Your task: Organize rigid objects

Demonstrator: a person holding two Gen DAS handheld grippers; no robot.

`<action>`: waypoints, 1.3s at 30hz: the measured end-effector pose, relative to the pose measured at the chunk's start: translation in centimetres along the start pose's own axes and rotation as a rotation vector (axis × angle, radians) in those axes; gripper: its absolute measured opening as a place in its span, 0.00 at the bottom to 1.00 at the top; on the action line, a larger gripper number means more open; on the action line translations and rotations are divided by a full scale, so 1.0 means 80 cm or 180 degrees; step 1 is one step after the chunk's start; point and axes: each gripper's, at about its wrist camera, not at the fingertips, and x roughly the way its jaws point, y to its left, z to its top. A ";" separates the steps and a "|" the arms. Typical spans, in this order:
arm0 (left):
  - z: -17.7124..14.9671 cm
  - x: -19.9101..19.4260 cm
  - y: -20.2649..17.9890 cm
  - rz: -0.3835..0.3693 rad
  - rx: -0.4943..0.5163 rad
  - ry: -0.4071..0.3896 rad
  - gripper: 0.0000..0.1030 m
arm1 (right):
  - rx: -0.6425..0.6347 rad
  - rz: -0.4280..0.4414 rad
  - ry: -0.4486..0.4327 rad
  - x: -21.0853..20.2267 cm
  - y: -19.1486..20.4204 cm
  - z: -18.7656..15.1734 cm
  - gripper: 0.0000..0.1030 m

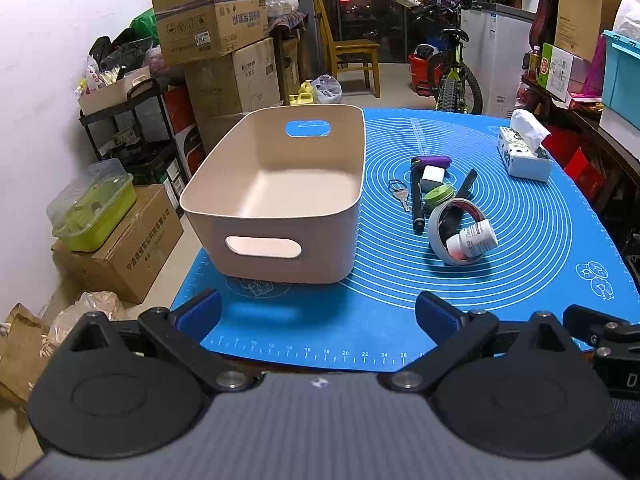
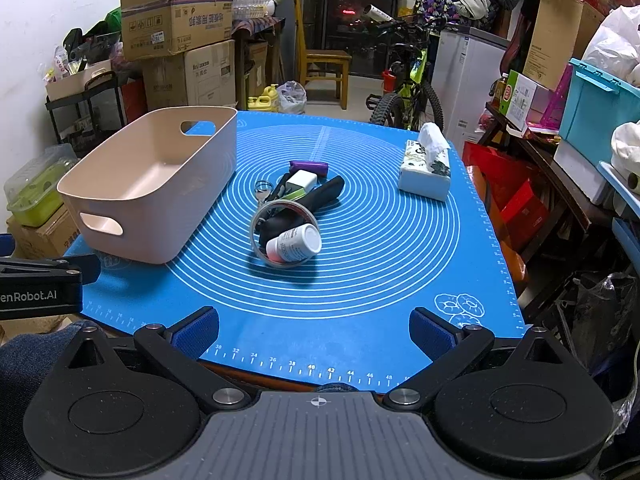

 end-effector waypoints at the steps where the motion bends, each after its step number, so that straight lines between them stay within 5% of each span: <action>1: 0.000 0.000 0.001 0.0000 0.0003 -0.0001 0.99 | 0.0000 -0.0001 0.0000 0.000 0.000 0.000 0.98; 39: -0.004 0.005 0.006 -0.0035 0.0000 0.0045 0.99 | -0.0009 -0.0008 0.0006 0.000 0.004 0.000 0.98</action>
